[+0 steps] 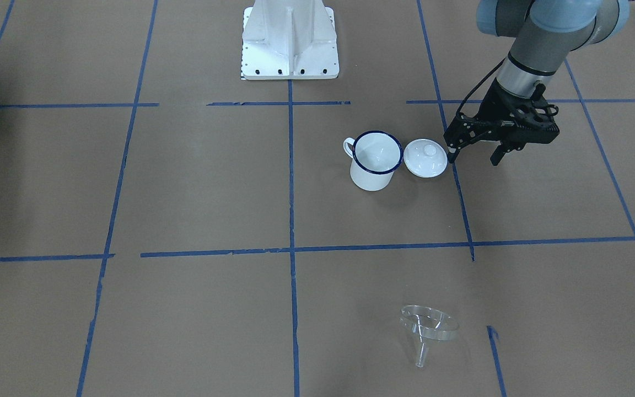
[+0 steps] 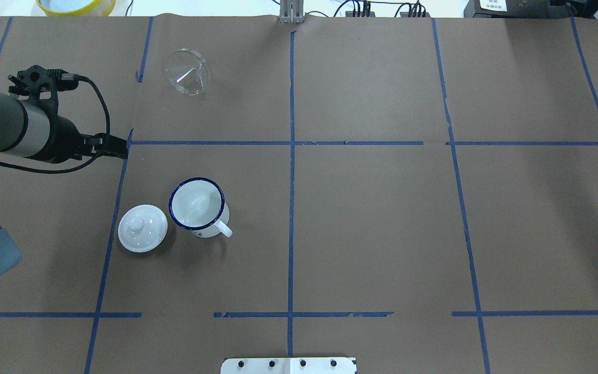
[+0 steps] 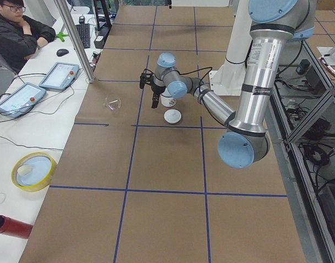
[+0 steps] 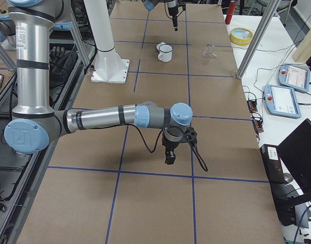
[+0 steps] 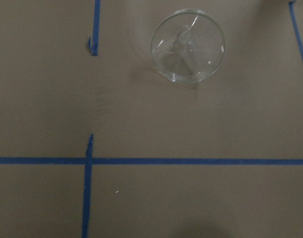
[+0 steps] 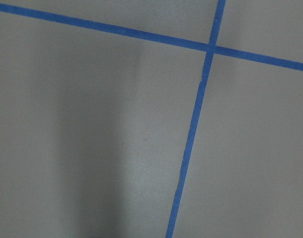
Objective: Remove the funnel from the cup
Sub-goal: 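Move the left gripper down onto the small white lid and grasp it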
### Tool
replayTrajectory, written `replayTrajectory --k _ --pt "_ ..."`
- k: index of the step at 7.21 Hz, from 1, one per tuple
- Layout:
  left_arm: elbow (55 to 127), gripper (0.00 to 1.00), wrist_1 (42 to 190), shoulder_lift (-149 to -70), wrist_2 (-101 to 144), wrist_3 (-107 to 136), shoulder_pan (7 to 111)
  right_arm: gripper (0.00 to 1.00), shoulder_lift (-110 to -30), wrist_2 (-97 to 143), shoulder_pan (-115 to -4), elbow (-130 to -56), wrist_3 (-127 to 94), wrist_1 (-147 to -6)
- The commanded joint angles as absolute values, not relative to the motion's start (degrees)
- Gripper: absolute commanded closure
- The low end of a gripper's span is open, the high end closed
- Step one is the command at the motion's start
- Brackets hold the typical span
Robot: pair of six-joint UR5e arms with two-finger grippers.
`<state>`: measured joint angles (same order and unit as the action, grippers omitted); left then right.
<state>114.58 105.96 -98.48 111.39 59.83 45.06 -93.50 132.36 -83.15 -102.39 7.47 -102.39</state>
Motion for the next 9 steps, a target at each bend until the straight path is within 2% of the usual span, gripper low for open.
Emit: replayTrajectory --k 1,5,7,9 --pt "113.0 0.0 104.7 -97.1 108.7 65.7 38.3 0.0 -93.5 132.4 -83.1 -102.4 7.5 -102.4" --pt "111.2 0.03 104.7 -98.8 106.6 70.7 33.1 0.0 -93.5 132.4 -83.1 -102.4 7.5 -102.4" --pt "111.1 0.23 104.7 -99.0 106.6 71.1 32.6 0.0 -93.5 132.4 -83.1 -102.4 7.5 -102.4" --pt "111.0 0.33 104.8 -99.3 106.6 71.1 32.5 0.0 -93.5 132.4 -83.1 -102.4 7.5 -102.4"
